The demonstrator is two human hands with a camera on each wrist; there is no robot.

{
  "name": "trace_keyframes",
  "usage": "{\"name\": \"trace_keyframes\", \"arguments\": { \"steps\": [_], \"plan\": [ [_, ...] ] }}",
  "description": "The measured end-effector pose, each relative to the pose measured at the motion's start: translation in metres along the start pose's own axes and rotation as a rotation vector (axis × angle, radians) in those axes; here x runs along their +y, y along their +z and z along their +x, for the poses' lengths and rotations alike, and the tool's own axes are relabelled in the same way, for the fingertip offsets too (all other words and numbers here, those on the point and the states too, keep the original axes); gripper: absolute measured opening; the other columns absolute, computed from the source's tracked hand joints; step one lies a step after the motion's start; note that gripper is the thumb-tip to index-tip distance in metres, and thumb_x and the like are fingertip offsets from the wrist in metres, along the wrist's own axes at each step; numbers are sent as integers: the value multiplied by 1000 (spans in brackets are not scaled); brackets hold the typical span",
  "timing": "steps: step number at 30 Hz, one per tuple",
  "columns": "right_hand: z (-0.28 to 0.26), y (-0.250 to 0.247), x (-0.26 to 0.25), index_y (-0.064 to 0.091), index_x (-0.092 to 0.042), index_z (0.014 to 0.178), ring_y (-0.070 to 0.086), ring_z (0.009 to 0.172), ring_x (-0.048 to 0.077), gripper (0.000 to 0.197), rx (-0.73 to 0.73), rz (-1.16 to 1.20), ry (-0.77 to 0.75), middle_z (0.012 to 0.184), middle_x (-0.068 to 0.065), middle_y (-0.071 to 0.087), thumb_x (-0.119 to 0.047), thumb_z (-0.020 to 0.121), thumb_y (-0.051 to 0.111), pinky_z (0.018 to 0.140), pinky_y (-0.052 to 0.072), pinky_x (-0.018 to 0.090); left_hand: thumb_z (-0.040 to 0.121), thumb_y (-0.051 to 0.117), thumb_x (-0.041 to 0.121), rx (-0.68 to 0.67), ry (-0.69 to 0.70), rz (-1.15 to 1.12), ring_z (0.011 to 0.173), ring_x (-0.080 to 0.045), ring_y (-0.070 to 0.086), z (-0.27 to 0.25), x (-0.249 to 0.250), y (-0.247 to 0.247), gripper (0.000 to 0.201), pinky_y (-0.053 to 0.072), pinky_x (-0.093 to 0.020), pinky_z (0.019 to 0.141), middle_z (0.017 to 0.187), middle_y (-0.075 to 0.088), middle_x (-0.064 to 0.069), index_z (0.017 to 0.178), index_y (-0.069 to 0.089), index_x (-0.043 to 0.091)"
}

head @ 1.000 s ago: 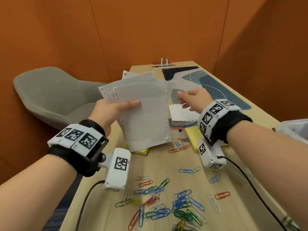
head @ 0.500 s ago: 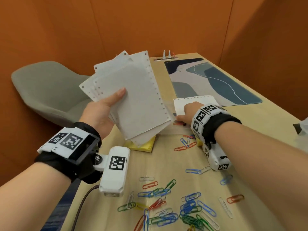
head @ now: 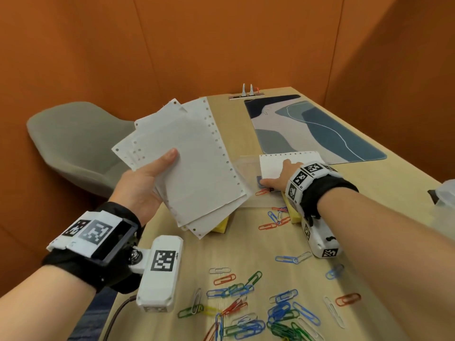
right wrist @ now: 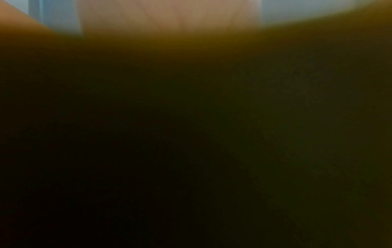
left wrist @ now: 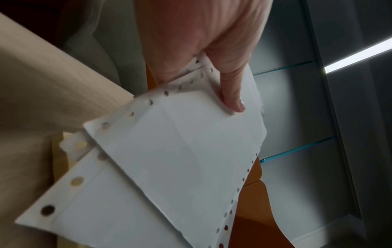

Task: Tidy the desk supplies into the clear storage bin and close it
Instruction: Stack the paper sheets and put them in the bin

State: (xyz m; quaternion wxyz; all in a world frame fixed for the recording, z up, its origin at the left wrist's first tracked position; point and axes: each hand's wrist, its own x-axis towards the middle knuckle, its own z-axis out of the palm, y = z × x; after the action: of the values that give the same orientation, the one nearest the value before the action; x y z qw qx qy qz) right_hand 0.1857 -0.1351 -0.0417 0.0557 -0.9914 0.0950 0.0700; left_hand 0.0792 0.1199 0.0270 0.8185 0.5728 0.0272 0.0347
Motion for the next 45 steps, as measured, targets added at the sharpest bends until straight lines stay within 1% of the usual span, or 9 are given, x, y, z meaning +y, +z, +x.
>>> {"name": "trace_keyframes", "arguments": {
  "steps": [7,10,14,19,24,30,34,40,45],
  "plan": [
    [-38,-17,11,61,-20,114,59,108,34,32,35,-29,-1,115,9,63,-33,84,57,91,48,38,82,64,12,-28,-28,20,104,-20,68,2,-15,4,40,56,-45,81,117,69,-2,122,60,17],
    [-40,-21,10,62,-13,99,60,104,31,22,118,37,-21,111,10,63,-21,85,46,91,49,38,83,63,12,-24,-31,15,105,-21,68,2,-16,5,39,56,-46,83,117,69,-2,121,60,17],
    [-57,-31,10,59,-17,118,45,121,28,35,305,236,-43,126,10,51,-18,93,35,106,27,46,78,67,19,-60,-68,68,105,-21,67,-5,-10,8,43,54,-46,88,117,70,-1,121,61,19],
    [-112,-54,15,61,-6,107,56,100,28,25,559,726,-200,106,14,63,-5,91,43,75,39,27,68,71,22,-104,-43,112,106,-22,66,-24,5,24,53,50,-44,92,118,69,-3,120,62,18],
    [-164,-76,8,60,-4,111,62,99,33,30,396,1141,-249,109,15,66,-1,85,44,84,54,41,70,68,21,-196,20,125,108,-21,64,-62,15,45,48,48,-42,94,116,69,-1,117,62,19],
    [-224,-71,4,67,-2,100,58,106,38,35,218,1340,-322,109,19,66,-22,87,41,96,44,54,77,65,11,-237,109,103,103,-19,65,-111,9,60,46,55,-30,77,116,68,-4,123,59,13],
    [-253,-65,10,67,-21,85,66,98,16,38,162,1535,-322,94,0,73,-50,84,42,92,51,32,74,67,0,-172,183,97,93,-12,69,-132,2,62,47,56,-22,70,105,72,0,119,60,12],
    [-276,-59,8,55,-20,94,61,105,30,31,212,1531,-298,104,9,65,-30,65,60,97,46,51,47,90,26,-117,128,99,111,-25,62,-154,-7,68,94,48,-46,98,121,64,-8,128,45,11],
    [-287,-43,7,54,-25,85,63,100,30,18,310,1564,-323,100,8,66,-23,72,65,91,50,46,70,79,11,-45,204,135,94,-17,62,-168,-15,76,47,53,-31,83,107,64,-5,110,58,21]
  ]
}}
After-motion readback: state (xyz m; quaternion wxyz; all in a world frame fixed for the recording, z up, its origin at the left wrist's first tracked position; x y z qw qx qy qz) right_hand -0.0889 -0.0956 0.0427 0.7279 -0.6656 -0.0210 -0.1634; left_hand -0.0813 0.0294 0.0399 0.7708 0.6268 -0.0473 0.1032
